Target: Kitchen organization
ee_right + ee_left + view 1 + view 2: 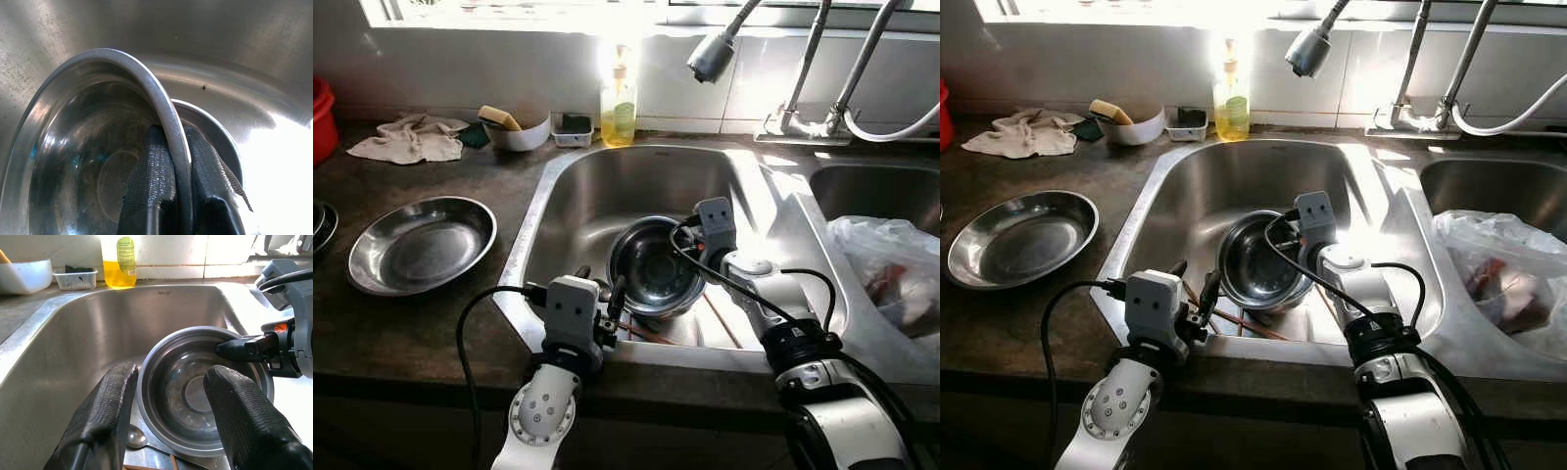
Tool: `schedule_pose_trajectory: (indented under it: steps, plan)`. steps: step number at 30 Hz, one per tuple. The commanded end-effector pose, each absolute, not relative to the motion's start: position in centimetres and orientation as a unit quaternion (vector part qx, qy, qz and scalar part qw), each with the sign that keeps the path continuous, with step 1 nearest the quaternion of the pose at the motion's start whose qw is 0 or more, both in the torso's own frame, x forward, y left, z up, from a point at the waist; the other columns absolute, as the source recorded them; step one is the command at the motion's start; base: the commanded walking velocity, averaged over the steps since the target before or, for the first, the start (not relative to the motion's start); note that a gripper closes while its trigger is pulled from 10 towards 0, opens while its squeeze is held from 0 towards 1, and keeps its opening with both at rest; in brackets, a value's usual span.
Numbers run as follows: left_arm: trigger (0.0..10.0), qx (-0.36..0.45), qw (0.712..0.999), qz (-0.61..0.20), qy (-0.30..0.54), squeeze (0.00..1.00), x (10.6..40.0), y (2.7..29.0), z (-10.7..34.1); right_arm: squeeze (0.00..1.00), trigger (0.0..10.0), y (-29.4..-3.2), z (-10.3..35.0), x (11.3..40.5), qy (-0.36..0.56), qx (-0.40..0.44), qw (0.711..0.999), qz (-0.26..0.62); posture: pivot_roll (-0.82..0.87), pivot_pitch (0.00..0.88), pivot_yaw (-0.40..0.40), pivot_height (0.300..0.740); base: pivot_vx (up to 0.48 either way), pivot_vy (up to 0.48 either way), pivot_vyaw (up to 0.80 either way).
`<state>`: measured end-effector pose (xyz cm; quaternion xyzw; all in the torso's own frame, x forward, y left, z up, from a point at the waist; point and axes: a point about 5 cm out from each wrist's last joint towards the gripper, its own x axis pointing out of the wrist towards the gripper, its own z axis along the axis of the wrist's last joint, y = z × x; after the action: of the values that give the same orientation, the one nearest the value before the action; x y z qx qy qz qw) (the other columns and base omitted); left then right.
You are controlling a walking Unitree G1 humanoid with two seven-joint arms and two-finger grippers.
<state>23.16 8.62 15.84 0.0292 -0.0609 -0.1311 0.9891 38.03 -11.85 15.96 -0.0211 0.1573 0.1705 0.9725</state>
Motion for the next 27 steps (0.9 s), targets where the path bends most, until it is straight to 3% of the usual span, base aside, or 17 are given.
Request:
schedule_pose_trajectory:
  steps: [1,13,14,27]
  plan:
    - [10.0,0.031,0.990,-0.128,-0.053,0.00,22.9,8.7,15.8,1.00,10.0,-11.5,16.6,38.3,0.146,-0.010,0.973,0.178,0.08,0.144,-0.058,0.740,0.000,0.000,0.00]
    - [10.0,0.034,0.990,-0.128,-0.050,0.00,23.0,8.7,15.8,1.00,10.0,-11.4,16.9,38.2,0.115,0.000,0.974,0.195,0.09,0.128,-0.054,0.740,0.000,0.000,0.00]
    - [10.0,0.036,0.990,-0.130,-0.052,0.00,23.1,8.7,15.8,0.00,10.0,-11.5,17.4,38.0,0.093,0.007,0.977,0.193,0.08,0.118,-0.052,0.740,0.000,0.000,0.00]
    - [10.0,0.039,0.988,-0.137,-0.060,0.00,23.9,8.6,16.0,0.00,10.0,-12.8,20.9,35.4,-0.039,0.007,0.987,0.153,0.07,0.070,-0.030,0.740,0.000,0.000,0.00]
